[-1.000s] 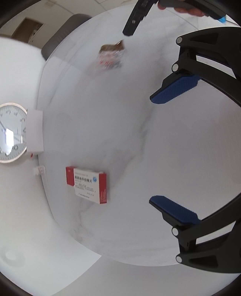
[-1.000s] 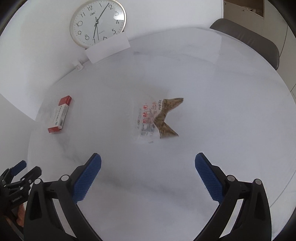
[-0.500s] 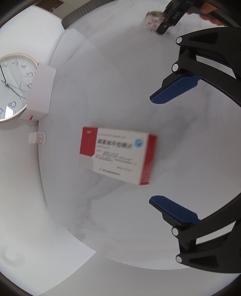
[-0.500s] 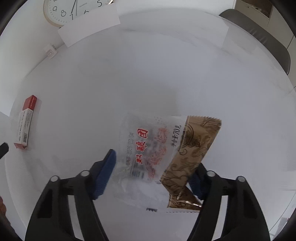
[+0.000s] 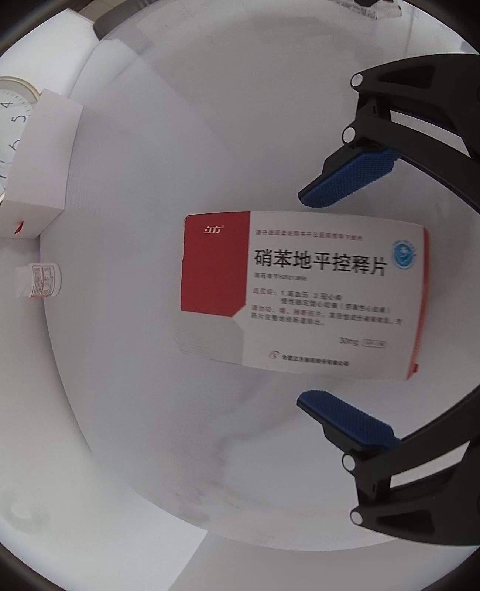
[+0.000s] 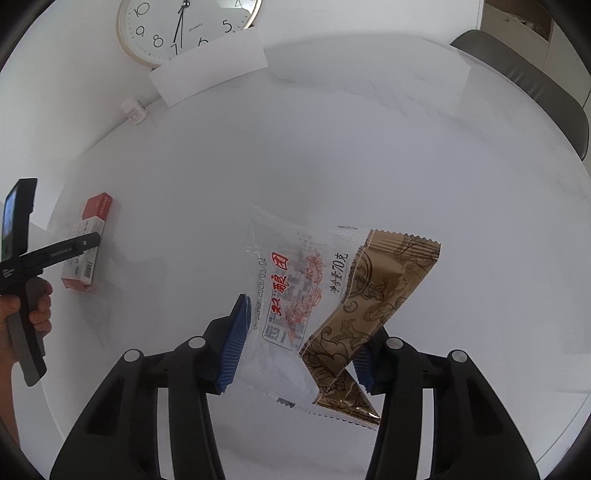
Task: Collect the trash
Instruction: 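Grasp the red-and-white medicine box with the left tool while the right tool holds the wrapper, then carry the wrapper and medicine box over the white bin and open both tools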
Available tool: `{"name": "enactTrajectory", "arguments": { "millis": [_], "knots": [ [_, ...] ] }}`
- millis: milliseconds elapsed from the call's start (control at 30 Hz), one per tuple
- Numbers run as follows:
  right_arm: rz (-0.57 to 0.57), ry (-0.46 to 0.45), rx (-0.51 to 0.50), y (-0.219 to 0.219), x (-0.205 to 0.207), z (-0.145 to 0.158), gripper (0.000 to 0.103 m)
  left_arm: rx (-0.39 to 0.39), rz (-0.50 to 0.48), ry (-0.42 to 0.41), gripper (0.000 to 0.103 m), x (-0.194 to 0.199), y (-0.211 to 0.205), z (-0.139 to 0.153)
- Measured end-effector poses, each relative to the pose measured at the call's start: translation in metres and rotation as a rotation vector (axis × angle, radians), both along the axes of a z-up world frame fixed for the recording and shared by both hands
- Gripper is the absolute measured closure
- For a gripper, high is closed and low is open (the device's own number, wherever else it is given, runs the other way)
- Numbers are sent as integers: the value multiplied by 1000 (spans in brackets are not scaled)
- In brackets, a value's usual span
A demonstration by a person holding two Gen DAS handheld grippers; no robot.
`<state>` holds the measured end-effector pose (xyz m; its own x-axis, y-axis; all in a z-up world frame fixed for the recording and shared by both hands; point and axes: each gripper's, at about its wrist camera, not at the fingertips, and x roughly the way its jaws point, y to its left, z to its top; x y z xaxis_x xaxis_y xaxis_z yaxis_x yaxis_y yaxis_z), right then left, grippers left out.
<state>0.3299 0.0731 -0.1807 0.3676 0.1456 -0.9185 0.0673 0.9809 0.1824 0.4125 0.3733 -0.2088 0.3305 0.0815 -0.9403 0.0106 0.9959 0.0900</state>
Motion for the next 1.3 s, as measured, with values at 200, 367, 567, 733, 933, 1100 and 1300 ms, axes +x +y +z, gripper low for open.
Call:
{"name": "enactTrajectory", "arguments": {
  "millis": [200,367,567,733,933,1100,1300],
  "knots": [
    [11,-10,23,6,5,3,52,-32,10,-18,23,3,-1,0],
    [27,-10,56,12,3,5,52,-12,-19,-24,24,2,-12,5],
    [34,-35,62,14,-19,23,52,-34,-82,-70,24,-52,-45,40],
    [38,-68,41,5,-66,48,52,-57,-162,-117,23,-134,-90,74],
    [6,-97,19,-29,-155,69,52,-96,-284,-127,23,-245,-155,100],
    [-47,-108,14,-76,-243,80,52,-86,-402,-148,23,-339,-219,111],
    [-128,-88,-6,-157,-364,86,52,-130,-520,-138,23,-447,-303,115]
  ]
}}
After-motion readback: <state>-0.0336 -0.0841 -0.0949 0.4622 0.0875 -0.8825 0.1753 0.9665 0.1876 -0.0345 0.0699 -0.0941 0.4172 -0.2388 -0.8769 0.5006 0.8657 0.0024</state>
